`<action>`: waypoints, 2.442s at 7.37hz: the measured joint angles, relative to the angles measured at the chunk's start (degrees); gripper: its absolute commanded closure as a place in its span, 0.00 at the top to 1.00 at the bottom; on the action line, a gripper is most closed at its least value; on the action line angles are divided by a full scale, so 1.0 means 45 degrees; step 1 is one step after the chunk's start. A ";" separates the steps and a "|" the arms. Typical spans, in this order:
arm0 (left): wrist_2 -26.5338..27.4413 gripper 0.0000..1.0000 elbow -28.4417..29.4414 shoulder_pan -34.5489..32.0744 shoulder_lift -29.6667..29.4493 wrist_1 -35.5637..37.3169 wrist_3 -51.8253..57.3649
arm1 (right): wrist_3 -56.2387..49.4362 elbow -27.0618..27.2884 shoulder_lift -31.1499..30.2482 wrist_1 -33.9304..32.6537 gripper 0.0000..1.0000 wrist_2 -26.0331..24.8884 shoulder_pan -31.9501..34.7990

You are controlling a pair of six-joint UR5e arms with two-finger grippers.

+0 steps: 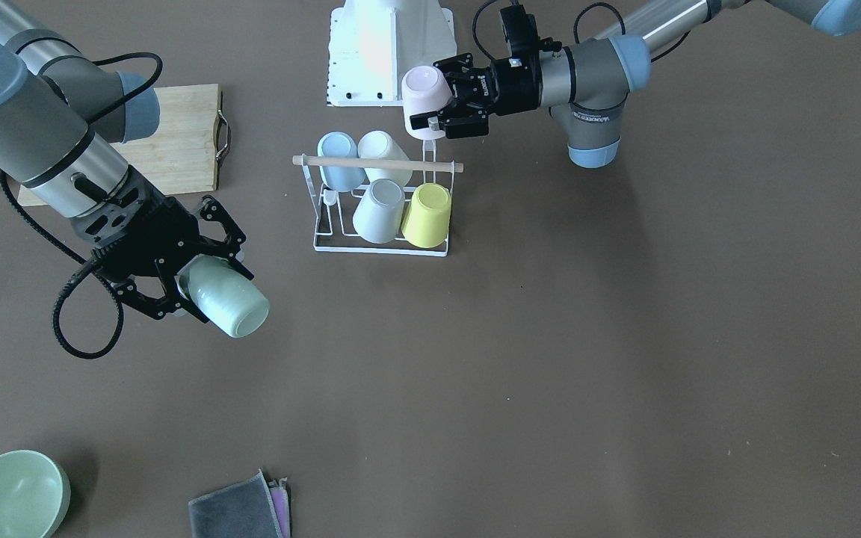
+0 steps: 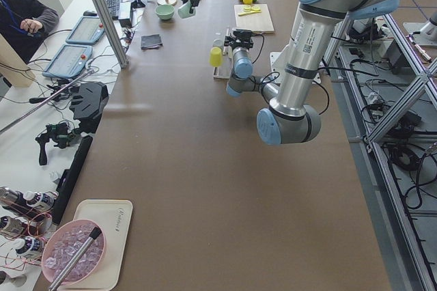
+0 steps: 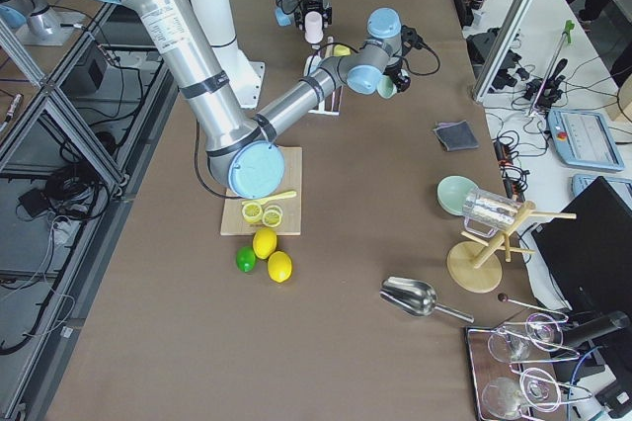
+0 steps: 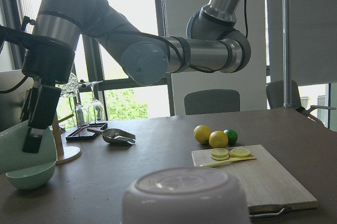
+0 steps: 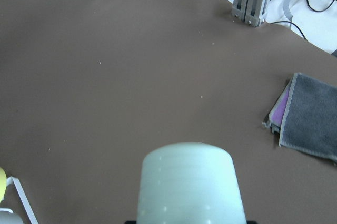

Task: Place cup on cup holder

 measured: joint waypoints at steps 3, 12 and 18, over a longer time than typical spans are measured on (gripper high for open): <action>0.0006 0.45 0.0863 0.0062 -0.0348 -0.0598 0.0126 | 0.1417 -0.0809 -0.0189 0.4050 0.31 -0.1127 -0.0103; 0.0036 0.99 0.1577 0.0341 -0.0582 -0.0666 0.0112 | 0.2617 -0.1660 -0.1380 1.1931 0.31 -0.6312 -0.3822; 0.0177 0.99 0.1584 0.0345 -0.0557 -0.0649 0.0088 | -0.0014 -0.0940 -0.1820 1.1986 0.38 -0.6920 -0.5507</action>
